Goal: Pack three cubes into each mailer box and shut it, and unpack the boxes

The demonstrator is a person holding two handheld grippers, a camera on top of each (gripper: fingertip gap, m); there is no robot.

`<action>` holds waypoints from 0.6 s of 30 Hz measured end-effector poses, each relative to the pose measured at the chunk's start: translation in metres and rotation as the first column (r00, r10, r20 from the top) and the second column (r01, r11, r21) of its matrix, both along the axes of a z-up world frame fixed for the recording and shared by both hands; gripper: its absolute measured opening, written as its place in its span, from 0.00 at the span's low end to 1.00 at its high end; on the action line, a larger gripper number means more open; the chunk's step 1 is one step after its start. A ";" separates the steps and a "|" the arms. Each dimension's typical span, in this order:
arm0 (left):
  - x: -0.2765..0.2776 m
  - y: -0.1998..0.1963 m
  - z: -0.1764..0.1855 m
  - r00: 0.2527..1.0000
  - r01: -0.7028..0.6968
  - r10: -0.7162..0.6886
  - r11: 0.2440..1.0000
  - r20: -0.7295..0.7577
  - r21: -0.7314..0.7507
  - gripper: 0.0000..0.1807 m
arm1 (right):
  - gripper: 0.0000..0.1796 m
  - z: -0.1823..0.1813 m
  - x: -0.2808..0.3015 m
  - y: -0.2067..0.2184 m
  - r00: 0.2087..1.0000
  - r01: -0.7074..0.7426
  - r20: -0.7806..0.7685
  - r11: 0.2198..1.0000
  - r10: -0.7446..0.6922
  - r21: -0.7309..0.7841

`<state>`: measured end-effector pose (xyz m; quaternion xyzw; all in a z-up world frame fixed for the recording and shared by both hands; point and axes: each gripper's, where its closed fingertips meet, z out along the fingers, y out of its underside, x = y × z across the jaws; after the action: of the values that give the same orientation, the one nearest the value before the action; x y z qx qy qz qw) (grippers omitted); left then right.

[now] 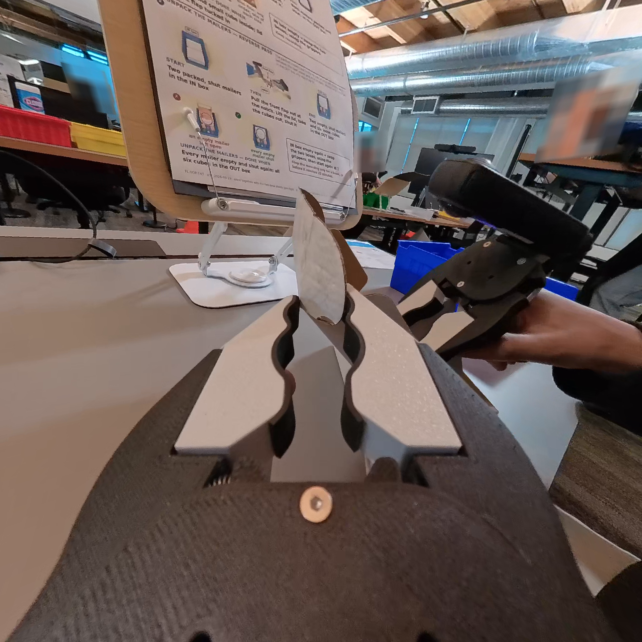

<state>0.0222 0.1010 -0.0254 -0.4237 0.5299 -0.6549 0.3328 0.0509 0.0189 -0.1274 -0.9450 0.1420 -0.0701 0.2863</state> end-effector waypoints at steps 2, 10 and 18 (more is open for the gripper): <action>0.000 0.000 0.000 1.000 0.000 0.000 1.000 -0.002 -0.005 0.12 | 0.20 -0.007 0.000 -0.002 1.000 -0.008 -0.001 0.999 0.008 -0.037; 0.001 0.001 -0.001 1.000 -0.001 0.001 1.000 -0.005 -0.004 0.12 | 0.13 0.017 0.000 -0.017 0.999 -0.030 0.012 0.999 0.030 0.017; 0.001 0.002 -0.001 1.000 -0.001 0.001 1.000 -0.006 -0.008 0.12 | 0.13 0.157 0.104 -0.215 0.846 0.462 0.185 0.861 -0.499 0.210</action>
<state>0.0228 0.1025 -0.0267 -0.4273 0.5278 -0.6557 0.3299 0.1549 -0.1963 0.0294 -0.8384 0.3452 -0.2385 0.3479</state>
